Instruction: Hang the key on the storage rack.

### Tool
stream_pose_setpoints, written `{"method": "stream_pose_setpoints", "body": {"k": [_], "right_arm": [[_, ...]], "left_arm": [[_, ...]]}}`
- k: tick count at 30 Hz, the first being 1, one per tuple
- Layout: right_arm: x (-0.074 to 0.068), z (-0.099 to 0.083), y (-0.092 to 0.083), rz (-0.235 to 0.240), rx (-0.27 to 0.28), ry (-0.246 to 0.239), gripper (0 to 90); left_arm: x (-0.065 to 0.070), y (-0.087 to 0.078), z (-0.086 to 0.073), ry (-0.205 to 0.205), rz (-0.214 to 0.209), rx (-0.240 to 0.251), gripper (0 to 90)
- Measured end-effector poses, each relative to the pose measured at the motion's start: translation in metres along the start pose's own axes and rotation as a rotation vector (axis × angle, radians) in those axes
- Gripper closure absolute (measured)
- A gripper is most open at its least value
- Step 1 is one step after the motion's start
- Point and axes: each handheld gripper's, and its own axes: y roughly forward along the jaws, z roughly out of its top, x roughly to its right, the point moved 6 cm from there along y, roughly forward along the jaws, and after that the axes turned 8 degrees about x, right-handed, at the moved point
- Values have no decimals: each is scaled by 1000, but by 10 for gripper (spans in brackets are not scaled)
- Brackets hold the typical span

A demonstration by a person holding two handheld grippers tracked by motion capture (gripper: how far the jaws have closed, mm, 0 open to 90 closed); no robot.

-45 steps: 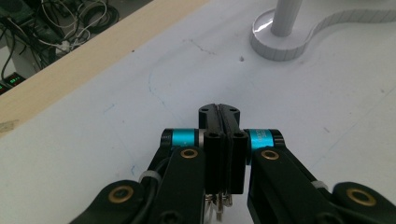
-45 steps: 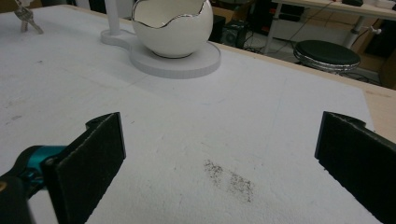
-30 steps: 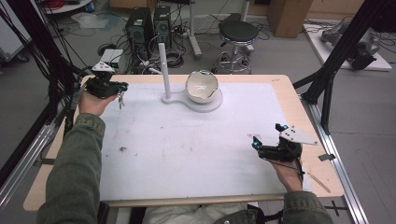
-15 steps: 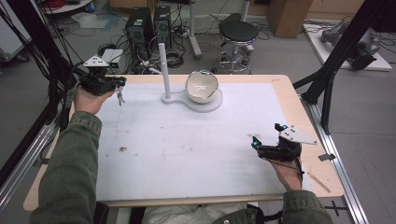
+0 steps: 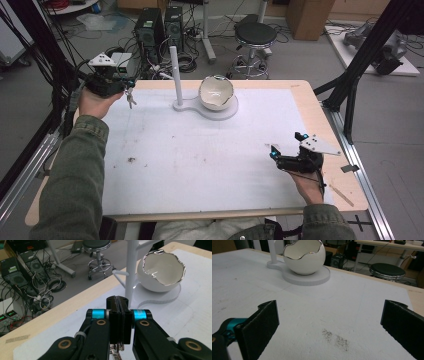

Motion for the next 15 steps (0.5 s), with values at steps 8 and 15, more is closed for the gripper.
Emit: {"method": "stream_pose_setpoints", "body": {"k": [8,15], "right_arm": [[2,-1,0,-1,-6,14,6],[2,-1,1,-1,-4,16,6]], "left_arm": [[12,4,20,8,-24,35,885],[18,5,35,20,-30,48,885]]}}
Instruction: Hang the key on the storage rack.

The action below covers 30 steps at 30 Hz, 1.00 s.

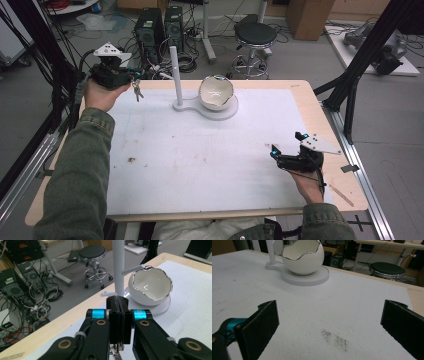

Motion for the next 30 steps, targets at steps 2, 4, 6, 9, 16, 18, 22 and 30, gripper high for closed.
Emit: {"method": "stream_pose_setpoints", "body": {"k": [2,4,6,9,16,18,22,30], "right_arm": [[1,0,0,-3,3,1,6],[1,0,0,-5,4,5,6],[1,0,1,-4,4,6,6],[1,0,1,-2,6,9,6],[3,0,0,-6,6,15,6],[2,0,-1,-5,6,21,6],[3,0,-2,-9,11,20,6],[4,0,-3,-9,11,28,6]], "left_arm": [[1,2,4,0,1,7,885],[1,3,8,1,0,6,885],[3,5,14,0,-1,16,885],[6,7,23,2,-7,27,885],[18,19,39,19,-18,27,885],[20,23,43,16,-22,29,885],[24,29,50,22,-27,36,884],[26,42,49,23,-21,15,884]]}}
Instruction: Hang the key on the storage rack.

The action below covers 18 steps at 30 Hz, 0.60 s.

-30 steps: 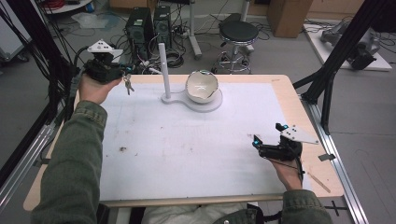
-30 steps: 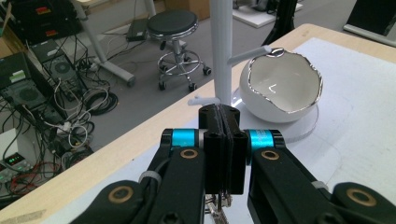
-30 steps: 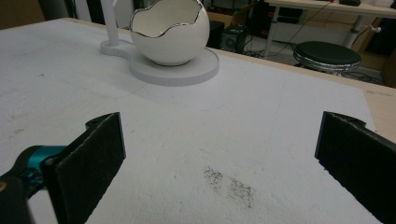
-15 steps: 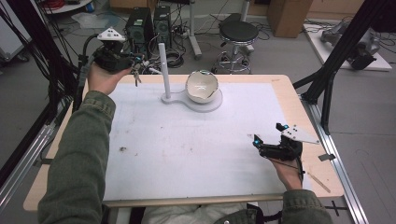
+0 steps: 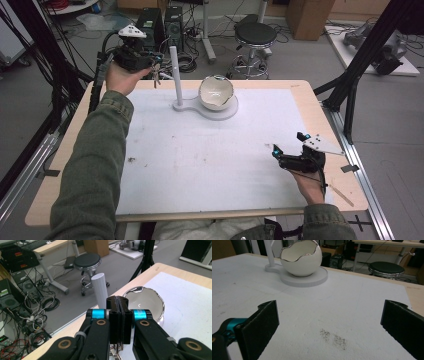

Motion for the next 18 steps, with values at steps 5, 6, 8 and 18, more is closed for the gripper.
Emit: {"method": "stream_pose_setpoints", "body": {"k": [5,6,8,18], "right_arm": [[0,0,0,-2,3,0,6],[1,0,0,-1,4,-3,6],[0,0,-1,1,1,2,6],[3,0,-6,-7,8,17,6]], "left_arm": [[7,11,0,5,-15,1,884],[8,13,0,5,-16,0,884],[10,19,-1,15,-21,-4,884],[16,35,1,-11,-18,35,884]]}}
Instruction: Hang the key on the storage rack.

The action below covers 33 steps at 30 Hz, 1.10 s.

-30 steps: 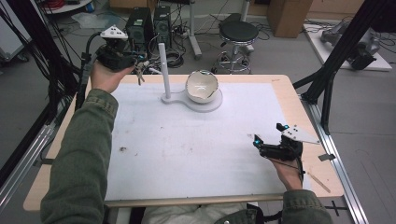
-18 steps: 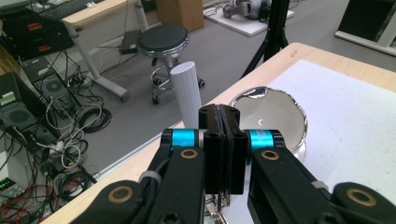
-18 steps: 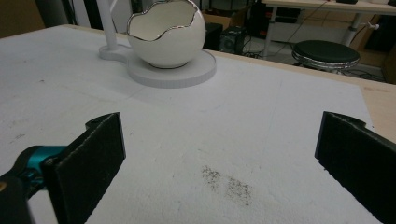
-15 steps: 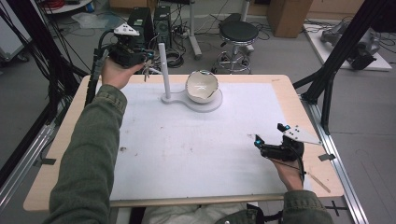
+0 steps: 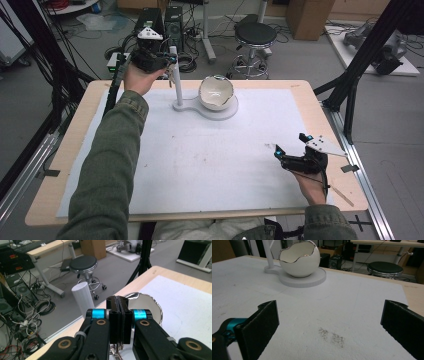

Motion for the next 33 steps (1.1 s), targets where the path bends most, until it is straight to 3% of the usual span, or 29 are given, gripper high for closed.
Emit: {"method": "stream_pose_setpoints", "body": {"k": [6,9,20,24,33], "right_arm": [[0,0,-1,0,2,1,6],[-1,0,-2,-1,1,0,6],[1,-1,-5,-6,2,11,6],[0,-1,-6,-4,1,7,6],[1,-1,-9,-13,4,17,6]], "left_arm": [[-1,3,1,-25,12,22,884],[-2,5,1,-78,1,46,884],[-1,18,-2,-107,8,57,884],[-2,21,-3,-134,18,75,885],[-7,26,-4,-151,46,90,885]]}}
